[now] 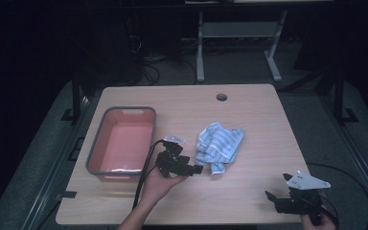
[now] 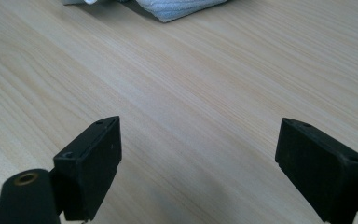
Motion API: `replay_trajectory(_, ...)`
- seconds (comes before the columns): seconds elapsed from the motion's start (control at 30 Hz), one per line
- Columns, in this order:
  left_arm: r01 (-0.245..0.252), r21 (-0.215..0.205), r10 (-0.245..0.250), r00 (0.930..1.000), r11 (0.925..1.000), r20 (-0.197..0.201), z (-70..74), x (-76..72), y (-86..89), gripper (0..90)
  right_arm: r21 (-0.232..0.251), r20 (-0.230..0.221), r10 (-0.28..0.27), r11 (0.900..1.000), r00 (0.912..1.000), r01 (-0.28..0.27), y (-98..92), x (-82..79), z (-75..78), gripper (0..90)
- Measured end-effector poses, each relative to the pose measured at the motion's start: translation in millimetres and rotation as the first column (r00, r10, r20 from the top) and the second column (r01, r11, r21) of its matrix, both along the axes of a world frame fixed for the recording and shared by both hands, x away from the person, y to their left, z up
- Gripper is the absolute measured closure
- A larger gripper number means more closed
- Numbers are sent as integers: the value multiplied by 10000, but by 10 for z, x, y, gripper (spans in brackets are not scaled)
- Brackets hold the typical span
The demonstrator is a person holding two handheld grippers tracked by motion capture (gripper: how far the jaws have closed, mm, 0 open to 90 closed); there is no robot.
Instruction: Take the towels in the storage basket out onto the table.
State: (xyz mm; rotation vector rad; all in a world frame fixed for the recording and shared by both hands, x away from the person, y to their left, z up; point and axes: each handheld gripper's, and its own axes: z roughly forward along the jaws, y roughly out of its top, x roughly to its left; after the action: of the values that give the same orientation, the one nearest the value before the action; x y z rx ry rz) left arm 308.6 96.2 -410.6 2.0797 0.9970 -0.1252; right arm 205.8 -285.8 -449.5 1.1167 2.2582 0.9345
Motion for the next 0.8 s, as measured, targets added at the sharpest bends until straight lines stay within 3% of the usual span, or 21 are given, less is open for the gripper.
replay_trajectory(0.33,140,-182,-141,9999,9997,-46,-58,-126,86,281,-45,6,42,10000,10000,-42,16,4,-5,138)
replay_trajectory(0.6,297,-52,-297,9995,9995,48,-114,-240,136,281,-61,-27,8,10000,10000,-8,22,-4,-6,138)
replay_trajectory(0.8,278,-249,-278,9996,9993,-7,-164,-336,207,281,-57,14,-46,10000,10000,46,15,-12,-10,138)
